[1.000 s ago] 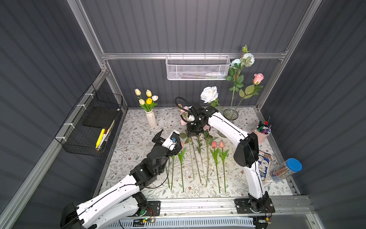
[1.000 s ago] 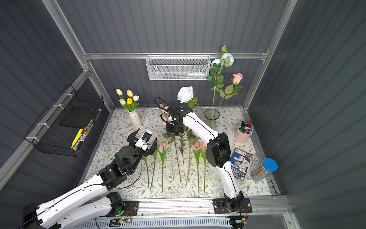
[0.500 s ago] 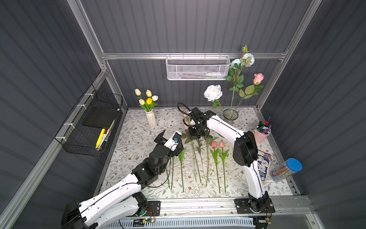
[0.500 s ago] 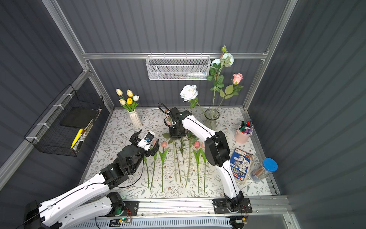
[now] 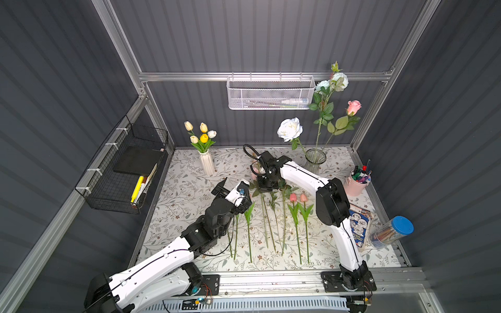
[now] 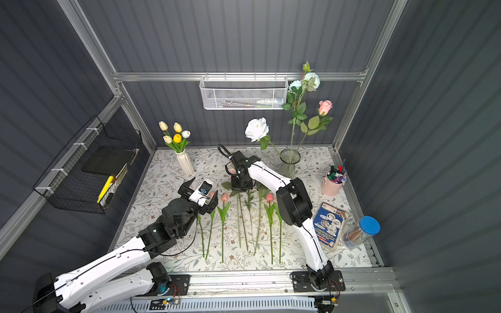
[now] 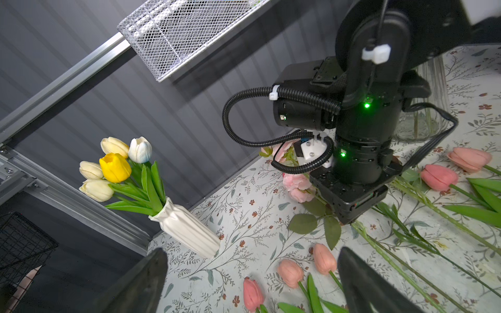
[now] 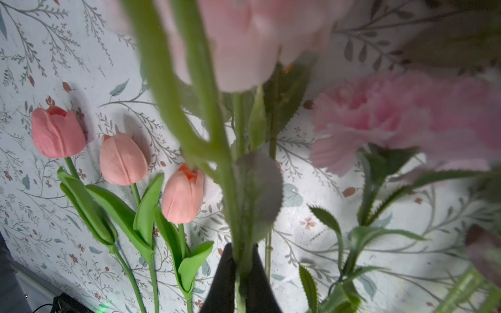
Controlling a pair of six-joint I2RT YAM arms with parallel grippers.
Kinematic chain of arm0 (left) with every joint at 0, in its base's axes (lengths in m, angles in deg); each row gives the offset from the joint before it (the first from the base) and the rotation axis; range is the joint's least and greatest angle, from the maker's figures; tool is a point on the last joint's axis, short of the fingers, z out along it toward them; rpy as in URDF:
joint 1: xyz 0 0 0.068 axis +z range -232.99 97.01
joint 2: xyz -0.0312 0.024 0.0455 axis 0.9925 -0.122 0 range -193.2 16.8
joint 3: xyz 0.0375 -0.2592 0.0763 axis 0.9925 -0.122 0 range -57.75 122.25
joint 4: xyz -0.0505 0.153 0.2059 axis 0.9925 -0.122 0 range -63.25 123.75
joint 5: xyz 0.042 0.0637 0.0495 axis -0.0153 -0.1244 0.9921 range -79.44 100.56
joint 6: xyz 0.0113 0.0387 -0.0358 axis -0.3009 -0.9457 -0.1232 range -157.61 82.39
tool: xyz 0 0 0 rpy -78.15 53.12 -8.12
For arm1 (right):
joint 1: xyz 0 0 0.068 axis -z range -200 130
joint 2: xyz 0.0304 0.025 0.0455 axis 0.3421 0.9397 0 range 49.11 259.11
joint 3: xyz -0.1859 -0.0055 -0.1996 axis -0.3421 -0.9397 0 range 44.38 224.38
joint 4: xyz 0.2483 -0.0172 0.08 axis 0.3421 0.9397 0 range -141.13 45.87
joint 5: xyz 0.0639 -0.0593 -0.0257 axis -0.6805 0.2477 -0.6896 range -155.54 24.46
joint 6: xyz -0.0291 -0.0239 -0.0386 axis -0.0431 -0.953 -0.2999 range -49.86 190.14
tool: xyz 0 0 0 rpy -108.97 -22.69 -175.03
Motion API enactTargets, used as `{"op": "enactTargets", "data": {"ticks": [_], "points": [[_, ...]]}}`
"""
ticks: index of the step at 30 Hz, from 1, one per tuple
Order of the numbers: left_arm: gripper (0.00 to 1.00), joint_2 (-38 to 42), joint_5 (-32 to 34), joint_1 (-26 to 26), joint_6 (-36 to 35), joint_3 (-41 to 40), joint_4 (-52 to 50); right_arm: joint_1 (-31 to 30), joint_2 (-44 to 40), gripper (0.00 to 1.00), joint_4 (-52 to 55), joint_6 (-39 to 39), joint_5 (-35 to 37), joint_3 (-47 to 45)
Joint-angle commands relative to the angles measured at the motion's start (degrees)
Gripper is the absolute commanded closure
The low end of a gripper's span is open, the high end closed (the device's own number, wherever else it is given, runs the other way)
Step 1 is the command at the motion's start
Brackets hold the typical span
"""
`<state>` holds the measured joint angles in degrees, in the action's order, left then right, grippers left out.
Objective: Pick out pink flowers from the vase
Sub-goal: Place the flower at the center of the board.
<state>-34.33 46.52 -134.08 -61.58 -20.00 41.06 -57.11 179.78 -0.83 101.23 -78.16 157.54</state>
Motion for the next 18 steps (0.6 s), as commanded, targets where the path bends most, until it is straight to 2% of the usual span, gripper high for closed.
{"op": "enactTargets", "data": {"ticks": [1,8,12,18], "points": [[0.01,-0.2,-0.5,-0.1,0.3,1.2,-0.4,0.2,2.1,0.90,-0.6,0.8,0.7,1.4],[0.01,-0.6,-0.6,-0.1,0.3,1.3,-0.4,0.1,2.4,0.81,0.3,0.3,-0.4,1.4],[0.01,-0.7,-0.5,-0.1,0.3,1.3,-0.5,-0.1,1.4,0.71,1.3,0.0,0.2,0.7],[0.01,-0.3,-0.5,-0.1,0.3,1.0,-0.3,-0.1,-6.1,0.61,-1.1,-0.1,1.8,-4.1]]}}
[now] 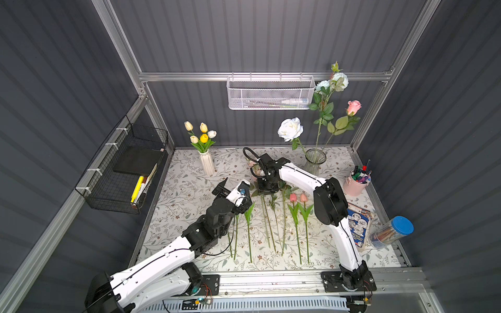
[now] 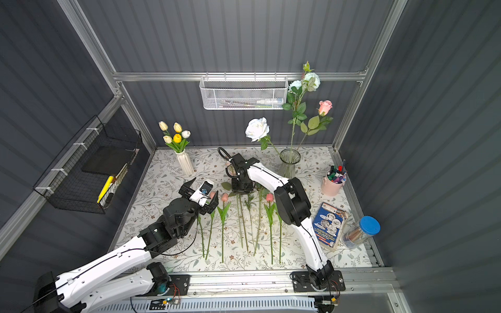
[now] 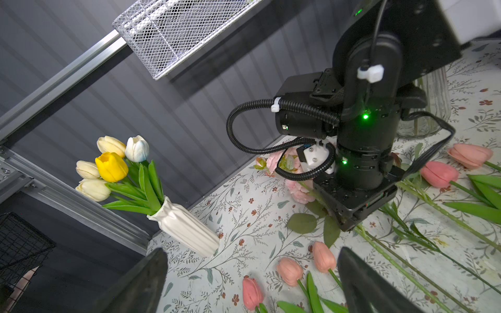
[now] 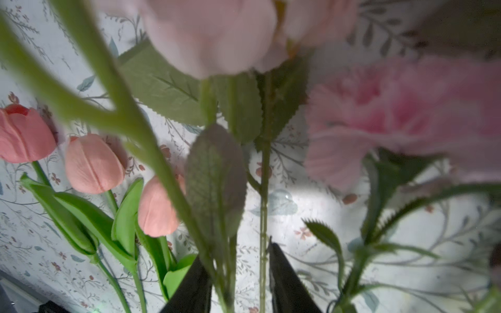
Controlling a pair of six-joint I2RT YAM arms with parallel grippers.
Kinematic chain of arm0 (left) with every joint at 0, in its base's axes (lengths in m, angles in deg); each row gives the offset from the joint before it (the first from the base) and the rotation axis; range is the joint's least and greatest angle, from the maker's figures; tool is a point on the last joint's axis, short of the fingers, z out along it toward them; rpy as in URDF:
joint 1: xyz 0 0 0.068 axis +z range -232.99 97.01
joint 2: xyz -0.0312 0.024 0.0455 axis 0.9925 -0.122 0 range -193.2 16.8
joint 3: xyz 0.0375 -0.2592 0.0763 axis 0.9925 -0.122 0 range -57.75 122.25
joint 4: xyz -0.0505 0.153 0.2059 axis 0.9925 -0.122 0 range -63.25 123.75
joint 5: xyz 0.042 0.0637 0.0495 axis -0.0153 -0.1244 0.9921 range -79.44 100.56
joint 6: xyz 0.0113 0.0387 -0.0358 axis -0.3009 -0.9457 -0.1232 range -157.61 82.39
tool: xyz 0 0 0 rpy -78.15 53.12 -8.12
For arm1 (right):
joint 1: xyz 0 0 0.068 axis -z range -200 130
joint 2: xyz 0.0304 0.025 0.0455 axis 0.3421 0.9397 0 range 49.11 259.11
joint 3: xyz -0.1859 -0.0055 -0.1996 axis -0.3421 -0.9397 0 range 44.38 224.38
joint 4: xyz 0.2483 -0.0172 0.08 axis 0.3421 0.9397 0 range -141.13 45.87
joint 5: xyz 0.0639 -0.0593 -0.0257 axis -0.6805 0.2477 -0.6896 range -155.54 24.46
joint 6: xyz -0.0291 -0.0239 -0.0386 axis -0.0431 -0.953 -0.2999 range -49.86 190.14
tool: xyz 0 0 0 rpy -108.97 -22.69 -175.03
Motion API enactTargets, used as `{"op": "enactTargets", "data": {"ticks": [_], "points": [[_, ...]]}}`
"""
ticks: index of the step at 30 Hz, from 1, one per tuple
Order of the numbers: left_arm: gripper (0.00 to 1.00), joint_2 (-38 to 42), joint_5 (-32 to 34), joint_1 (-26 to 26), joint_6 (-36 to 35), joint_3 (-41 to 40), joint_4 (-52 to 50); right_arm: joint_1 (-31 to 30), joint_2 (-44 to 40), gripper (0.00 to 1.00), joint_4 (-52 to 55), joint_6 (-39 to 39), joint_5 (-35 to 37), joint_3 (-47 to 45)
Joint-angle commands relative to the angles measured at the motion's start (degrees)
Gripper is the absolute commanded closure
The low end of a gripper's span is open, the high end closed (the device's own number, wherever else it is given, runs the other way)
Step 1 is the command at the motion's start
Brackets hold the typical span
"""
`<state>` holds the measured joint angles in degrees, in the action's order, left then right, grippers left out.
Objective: Pick out pink flowers from the vase
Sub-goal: Place the flower at the center of the board, then pick up the flower from the vase.
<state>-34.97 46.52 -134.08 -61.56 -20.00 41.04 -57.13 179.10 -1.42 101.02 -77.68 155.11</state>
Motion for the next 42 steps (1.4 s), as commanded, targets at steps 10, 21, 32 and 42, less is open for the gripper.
{"op": "enactTargets", "data": {"ticks": [10,21,32,42], "points": [[0.01,0.4,-0.8,-0.1,0.2,1.1,-0.3,-0.6,-14.0,0.61,-1.6,0.0,2.4,-8.8],[0.01,0.9,0.6,-0.1,0.1,0.5,0.6,-4.2,-25.5,0.65,-7.4,-4.4,6.9,-15.8],[0.01,1.3,0.9,-0.1,0.4,0.3,0.8,-6.5,-55.2,0.72,-20.6,-10.5,8.0,-37.8],[0.01,0.3,-6.2,-0.1,2.4,1.0,-1.5,0.0,-75.3,0.79,-20.3,-15.6,17.9,-39.4]]}}
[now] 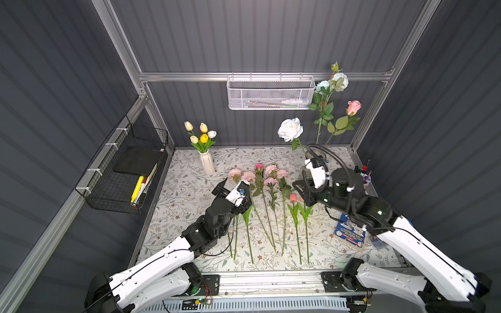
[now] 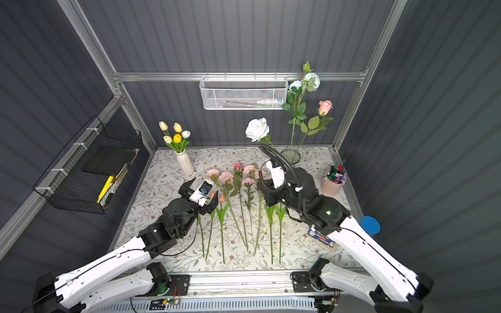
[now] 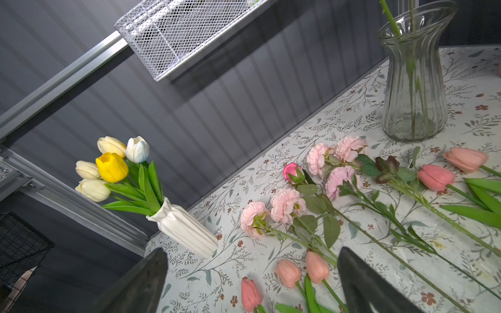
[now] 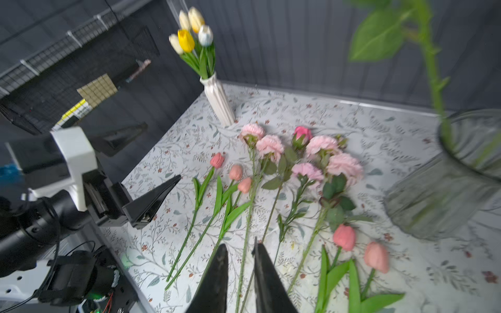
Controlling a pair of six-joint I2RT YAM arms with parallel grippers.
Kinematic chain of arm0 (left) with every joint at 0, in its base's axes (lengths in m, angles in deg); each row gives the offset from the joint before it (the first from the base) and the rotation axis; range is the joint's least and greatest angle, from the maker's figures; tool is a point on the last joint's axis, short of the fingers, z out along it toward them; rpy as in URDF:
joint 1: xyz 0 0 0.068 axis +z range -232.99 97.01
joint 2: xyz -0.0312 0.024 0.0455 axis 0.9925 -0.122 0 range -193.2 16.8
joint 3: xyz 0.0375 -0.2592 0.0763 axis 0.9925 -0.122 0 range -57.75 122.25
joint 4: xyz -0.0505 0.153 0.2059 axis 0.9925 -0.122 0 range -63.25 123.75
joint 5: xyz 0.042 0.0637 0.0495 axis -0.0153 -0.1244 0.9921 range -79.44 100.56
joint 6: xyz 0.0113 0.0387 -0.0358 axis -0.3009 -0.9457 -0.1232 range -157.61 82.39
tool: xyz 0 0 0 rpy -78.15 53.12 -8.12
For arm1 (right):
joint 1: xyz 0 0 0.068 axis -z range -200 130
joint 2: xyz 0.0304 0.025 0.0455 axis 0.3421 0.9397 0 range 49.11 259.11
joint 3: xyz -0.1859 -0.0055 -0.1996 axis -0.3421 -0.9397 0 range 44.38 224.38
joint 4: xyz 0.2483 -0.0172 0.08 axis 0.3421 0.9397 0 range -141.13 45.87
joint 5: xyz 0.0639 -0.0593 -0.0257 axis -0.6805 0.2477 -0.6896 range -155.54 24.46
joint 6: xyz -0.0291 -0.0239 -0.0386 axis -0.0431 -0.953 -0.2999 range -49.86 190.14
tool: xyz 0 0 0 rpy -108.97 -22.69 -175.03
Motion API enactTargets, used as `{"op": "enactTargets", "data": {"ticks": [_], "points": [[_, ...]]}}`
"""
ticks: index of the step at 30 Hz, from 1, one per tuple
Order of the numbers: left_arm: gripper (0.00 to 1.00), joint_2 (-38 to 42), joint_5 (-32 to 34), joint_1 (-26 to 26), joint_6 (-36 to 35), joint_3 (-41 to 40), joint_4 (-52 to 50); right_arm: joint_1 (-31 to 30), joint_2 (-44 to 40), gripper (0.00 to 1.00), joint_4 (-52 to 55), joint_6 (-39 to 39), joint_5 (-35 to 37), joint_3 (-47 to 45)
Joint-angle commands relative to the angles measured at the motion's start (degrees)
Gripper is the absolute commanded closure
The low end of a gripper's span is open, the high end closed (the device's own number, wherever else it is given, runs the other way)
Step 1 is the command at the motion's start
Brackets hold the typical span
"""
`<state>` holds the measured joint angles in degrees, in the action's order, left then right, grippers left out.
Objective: Pick out pink flowers from the vase
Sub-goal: Pick up the flower from the vase.
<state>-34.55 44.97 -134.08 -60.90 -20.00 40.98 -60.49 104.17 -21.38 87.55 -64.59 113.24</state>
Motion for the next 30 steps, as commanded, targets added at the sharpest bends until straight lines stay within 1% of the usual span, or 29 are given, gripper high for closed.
{"op": "enactTargets", "data": {"ticks": [1,2,4,6,8,11,15,17,20,21,25,28,30], "points": [[0.01,-0.4,-7.4,-0.2,2.2,1.0,-1.9,6.0,0.0,0.78,1.0,-1.9,5.1,4.3],[0.01,-0.8,-10.4,-0.2,2.7,1.1,-2.6,8.7,0.8,0.76,2.4,-1.7,5.7,6.1],[0.01,-1.6,-13.8,-0.2,3.4,1.6,-3.4,13.9,2.3,0.75,3.3,-0.7,6.7,8.3],[0.01,-1.5,-16.4,-0.2,3.8,1.9,-3.7,19.5,4.2,0.74,2.8,1.2,4.5,9.7],[0.01,-0.4,-18.1,-0.2,3.6,1.1,-2.3,24.1,7.2,0.73,2.9,3.8,2.8,11.1],[0.01,1.6,-17.5,-0.2,3.0,-0.1,-1.1,28.7,10.7,0.69,1.6,6.2,1.3,11.8],[0.01,1.3,-17.4,-0.2,2.9,0.1,-1.5,32.5,14.1,0.60,-2.4,8.6,-0.7,11.0],[0.01,0.8,-17.7,-0.2,2.7,0.2,-1.4,35.1,17.1,0.51,-6.0,10.5,-4.4,9.6],[0.01,1.0,-18.9,-0.2,2.7,0.0,-1.1,37.9,19.8,0.44,-9.8,12.4,-8.3,8.8],[0.01,1.2,-19.4,-0.2,2.6,-0.1,-0.9,38.1,20.4,0.42,-10.3,12.5,-8.5,8.9],[0.01,1.2,-20.1,-0.2,2.2,-0.5,-0.6,38.3,22.0,0.31,-12.4,11.6,-7.6,9.7],[0.01,1.0,-20.7,-0.2,1.9,-0.8,-0.1,38.4,22.9,0.26,-14.2,11.2,-8.2,9.7],[0.01,1.0,-21.2,-0.2,1.9,-0.8,-0.1,38.4,23.6,0.26,-15.1,11.0,-9.1,9.8]]}}
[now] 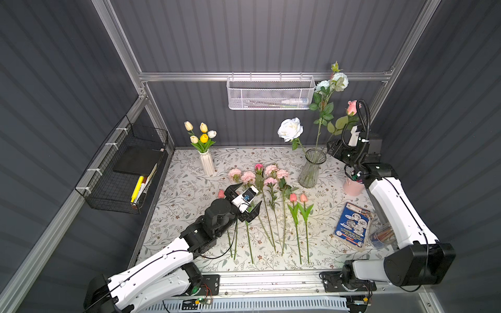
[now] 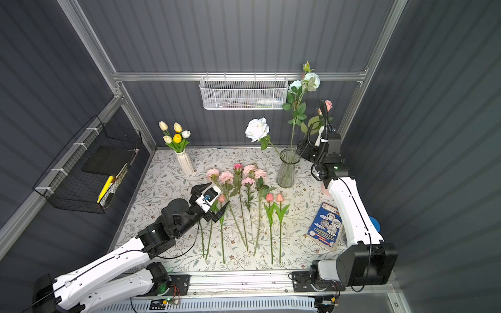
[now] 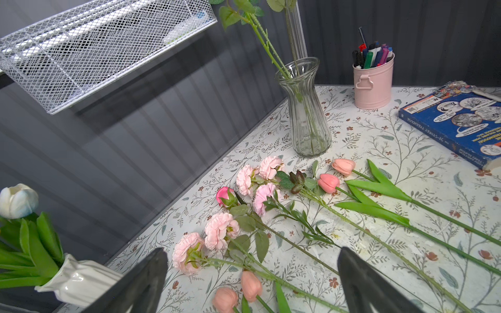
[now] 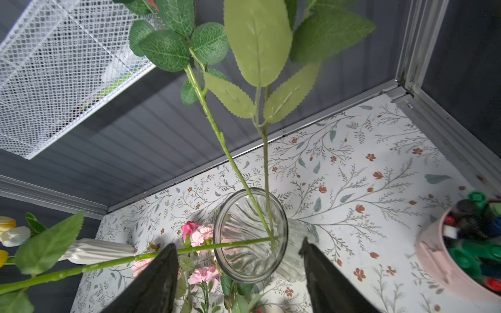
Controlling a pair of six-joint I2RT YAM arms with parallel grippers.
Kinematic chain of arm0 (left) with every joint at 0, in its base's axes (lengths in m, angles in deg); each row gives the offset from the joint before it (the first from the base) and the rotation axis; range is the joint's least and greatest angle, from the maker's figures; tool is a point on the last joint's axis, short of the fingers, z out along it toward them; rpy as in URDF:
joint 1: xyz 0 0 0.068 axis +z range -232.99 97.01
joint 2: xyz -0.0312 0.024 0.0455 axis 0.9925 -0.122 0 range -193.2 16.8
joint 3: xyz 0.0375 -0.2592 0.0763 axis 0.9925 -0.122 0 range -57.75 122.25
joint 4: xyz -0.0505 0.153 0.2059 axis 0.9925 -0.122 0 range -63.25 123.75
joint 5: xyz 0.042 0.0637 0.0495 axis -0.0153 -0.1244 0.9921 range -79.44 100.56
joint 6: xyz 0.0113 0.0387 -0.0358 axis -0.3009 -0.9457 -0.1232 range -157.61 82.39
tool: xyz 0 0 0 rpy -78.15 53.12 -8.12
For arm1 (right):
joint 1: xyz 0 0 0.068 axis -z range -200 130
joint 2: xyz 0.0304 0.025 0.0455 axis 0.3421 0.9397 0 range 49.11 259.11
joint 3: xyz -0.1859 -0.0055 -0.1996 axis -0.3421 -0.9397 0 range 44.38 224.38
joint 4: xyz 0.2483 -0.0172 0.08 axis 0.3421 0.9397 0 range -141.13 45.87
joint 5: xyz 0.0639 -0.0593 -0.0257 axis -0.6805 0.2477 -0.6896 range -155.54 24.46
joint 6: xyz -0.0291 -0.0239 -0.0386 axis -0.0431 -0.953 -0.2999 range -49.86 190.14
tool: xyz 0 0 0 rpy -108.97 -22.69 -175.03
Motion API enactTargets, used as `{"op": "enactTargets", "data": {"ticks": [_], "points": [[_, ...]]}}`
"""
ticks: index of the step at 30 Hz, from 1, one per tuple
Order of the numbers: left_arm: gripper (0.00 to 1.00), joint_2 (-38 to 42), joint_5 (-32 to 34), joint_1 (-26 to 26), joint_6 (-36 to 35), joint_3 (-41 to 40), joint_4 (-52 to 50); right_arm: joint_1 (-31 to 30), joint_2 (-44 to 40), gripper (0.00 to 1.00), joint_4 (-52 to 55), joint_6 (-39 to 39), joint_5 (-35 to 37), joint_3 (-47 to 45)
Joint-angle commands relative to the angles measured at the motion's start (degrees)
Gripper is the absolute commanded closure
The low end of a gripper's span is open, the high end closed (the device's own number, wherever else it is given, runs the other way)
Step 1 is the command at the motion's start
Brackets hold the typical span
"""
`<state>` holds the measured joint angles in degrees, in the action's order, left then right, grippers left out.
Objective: Pick out pink flowers from the vase
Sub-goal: Pick up the flower from the vase.
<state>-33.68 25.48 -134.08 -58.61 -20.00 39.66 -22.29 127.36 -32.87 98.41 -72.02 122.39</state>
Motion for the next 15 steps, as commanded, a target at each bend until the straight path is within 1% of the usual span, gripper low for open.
{"op": "enactTargets", "data": {"ticks": [1,3,8,15], "points": [[0.01,0.1,-1.8,-0.2,-0.4,-0.8,1.2,0.2,1.0,0.26,-3.7,0.1,-2.1,1.0],[0.01,0.1,-1.8,-0.2,-0.6,-0.8,1.1,0.3,2.3,0.26,-3.3,0.1,-2.2,1.9],[0.01,-0.3,-2.5,-0.2,-0.9,-0.8,1.1,0.7,5.1,0.26,-2.5,1.6,0.5,4.0],[0.01,-1.0,-2.9,-0.2,-1.2,-0.3,0.3,1.7,10.2,0.27,0.0,3.1,-3.6,8.7]]}}
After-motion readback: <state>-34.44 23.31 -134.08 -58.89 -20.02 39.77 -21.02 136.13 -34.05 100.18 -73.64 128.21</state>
